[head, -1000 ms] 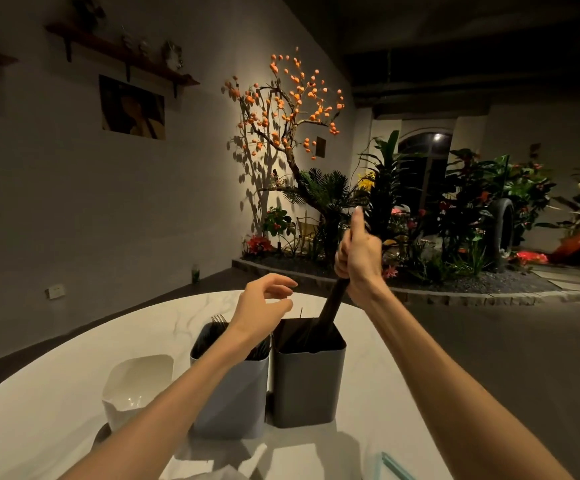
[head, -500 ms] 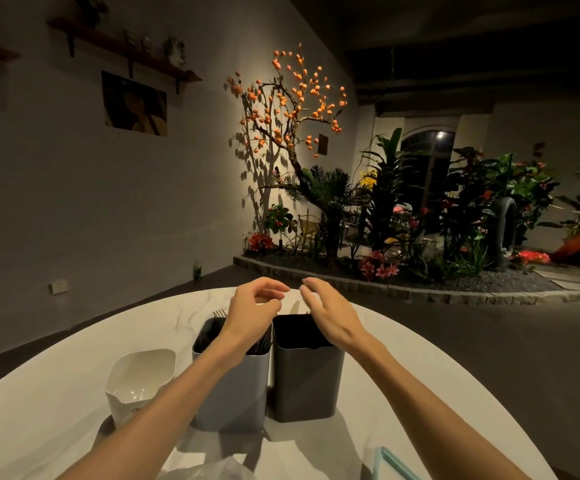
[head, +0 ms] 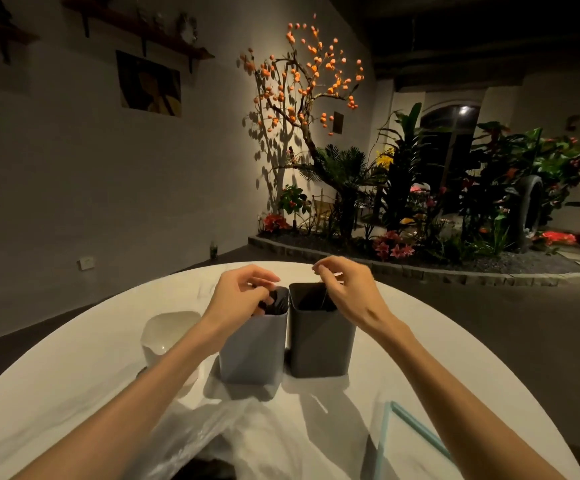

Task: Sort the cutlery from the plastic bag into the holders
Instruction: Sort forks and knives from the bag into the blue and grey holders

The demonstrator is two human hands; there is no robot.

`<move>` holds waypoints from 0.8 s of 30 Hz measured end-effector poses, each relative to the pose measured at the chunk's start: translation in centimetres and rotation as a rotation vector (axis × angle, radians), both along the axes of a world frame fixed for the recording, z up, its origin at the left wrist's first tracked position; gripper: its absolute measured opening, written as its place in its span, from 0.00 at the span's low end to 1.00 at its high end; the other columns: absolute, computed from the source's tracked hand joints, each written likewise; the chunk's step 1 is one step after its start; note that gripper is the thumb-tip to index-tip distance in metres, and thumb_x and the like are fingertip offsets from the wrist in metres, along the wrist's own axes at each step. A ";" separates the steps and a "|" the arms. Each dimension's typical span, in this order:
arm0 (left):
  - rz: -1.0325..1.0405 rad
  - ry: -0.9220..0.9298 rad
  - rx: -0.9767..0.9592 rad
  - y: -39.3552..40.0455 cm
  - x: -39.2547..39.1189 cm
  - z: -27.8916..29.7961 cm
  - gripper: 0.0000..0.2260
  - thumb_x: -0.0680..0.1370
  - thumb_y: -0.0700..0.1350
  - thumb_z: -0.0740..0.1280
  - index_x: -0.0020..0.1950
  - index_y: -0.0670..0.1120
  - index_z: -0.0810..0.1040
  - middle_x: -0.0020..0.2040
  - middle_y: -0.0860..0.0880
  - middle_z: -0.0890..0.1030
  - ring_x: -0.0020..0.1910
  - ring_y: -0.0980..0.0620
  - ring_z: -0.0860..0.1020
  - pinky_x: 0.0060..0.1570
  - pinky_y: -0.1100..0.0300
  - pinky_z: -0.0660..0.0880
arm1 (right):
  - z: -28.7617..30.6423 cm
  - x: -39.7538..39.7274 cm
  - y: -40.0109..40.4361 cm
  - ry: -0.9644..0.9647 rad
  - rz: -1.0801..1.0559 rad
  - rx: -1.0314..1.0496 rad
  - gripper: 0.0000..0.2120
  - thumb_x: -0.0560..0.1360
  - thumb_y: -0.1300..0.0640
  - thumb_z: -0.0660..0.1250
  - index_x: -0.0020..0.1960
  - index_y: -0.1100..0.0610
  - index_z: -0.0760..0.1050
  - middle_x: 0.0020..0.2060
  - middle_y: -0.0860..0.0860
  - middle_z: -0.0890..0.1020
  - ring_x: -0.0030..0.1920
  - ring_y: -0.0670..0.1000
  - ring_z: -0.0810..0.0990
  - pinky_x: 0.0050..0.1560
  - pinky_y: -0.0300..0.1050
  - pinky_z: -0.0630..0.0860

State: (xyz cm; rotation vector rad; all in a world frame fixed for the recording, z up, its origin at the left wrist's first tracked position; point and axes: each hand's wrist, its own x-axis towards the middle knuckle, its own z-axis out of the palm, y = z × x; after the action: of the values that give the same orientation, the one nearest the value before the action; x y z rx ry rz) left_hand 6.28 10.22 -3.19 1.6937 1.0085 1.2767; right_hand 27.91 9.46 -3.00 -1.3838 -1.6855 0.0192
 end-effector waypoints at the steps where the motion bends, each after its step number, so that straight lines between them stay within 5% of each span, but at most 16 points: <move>1: -0.019 0.005 -0.006 -0.7 -0.5 0.0 0.13 0.78 0.30 0.66 0.49 0.46 0.85 0.47 0.44 0.85 0.44 0.48 0.84 0.37 0.63 0.79 | 0.1 -0.7 -1.5 0.007 0.071 -0.032 0.10 0.82 0.53 0.63 0.56 0.54 0.82 0.50 0.47 0.85 0.49 0.42 0.83 0.54 0.45 0.82; 5: -0.111 0.143 0.008 -4.5 -3.3 -0.6 0.08 0.78 0.36 0.70 0.50 0.48 0.85 0.47 0.47 0.86 0.45 0.52 0.84 0.40 0.61 0.79 | -1.2 -4.4 -8.6 -0.132 0.379 -0.352 0.12 0.81 0.51 0.66 0.57 0.57 0.82 0.45 0.49 0.86 0.43 0.43 0.85 0.49 0.42 0.83; 8: -0.195 0.358 0.017 -7.5 -6.2 -1.3 0.08 0.76 0.45 0.74 0.54 0.54 0.83 0.52 0.53 0.84 0.52 0.58 0.82 0.51 0.60 0.79 | -2.8 -7.1 -12.6 -0.279 0.530 -0.579 0.12 0.80 0.49 0.67 0.55 0.56 0.83 0.43 0.48 0.87 0.42 0.44 0.85 0.50 0.43 0.83; 12: -0.308 0.897 -0.057 -11.4 -9.8 -2.8 0.33 0.70 0.63 0.75 0.72 0.63 0.67 0.70 0.59 0.69 0.68 0.58 0.69 0.70 0.54 0.68 | -5.7 -10.5 -15.3 -0.458 0.561 -0.610 0.10 0.79 0.50 0.69 0.55 0.53 0.84 0.48 0.48 0.87 0.46 0.45 0.84 0.53 0.46 0.82; 15: -0.161 1.221 0.029 -13.0 -11.8 -5.0 0.40 0.71 0.56 0.74 0.79 0.60 0.56 0.73 0.53 0.64 0.71 0.50 0.66 0.71 0.50 0.67 | -7.2 -12.8 -16.4 -0.457 0.540 -0.573 0.10 0.77 0.52 0.72 0.56 0.54 0.83 0.52 0.49 0.84 0.50 0.47 0.80 0.56 0.47 0.80; 18: 0.010 1.306 0.040 -14.3 -13.4 -6.2 0.41 0.75 0.43 0.71 0.81 0.57 0.51 0.76 0.50 0.61 0.71 0.46 0.67 0.66 0.53 0.71 | -8.0 -14.5 -16.8 -0.532 0.503 -0.530 0.18 0.74 0.49 0.74 0.61 0.54 0.79 0.57 0.52 0.79 0.54 0.50 0.76 0.56 0.46 0.76; 22: 0.337 1.484 0.146 -15.2 -15.8 -5.2 0.42 0.75 0.43 0.71 0.81 0.55 0.49 0.75 0.45 0.64 0.71 0.43 0.66 0.68 0.48 0.67 | -8.3 -14.7 -16.0 -0.663 0.381 -0.600 0.38 0.70 0.41 0.76 0.75 0.47 0.66 0.70 0.52 0.70 0.68 0.55 0.69 0.70 0.53 0.70; 24: 0.274 1.436 0.185 -15.5 -16.7 -4.7 0.43 0.74 0.44 0.72 0.81 0.55 0.49 0.75 0.47 0.63 0.73 0.45 0.64 0.71 0.48 0.63 | -7.9 -14.3 -15.6 -0.695 0.329 -0.625 0.44 0.69 0.38 0.76 0.78 0.47 0.61 0.75 0.51 0.66 0.73 0.56 0.65 0.73 0.54 0.65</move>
State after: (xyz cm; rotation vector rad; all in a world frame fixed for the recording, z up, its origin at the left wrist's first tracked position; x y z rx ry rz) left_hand -10.42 -5.24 -7.86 2.6862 1.9605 0.0591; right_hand 13.57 -6.10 -10.87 -1.6509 -2.6360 0.3055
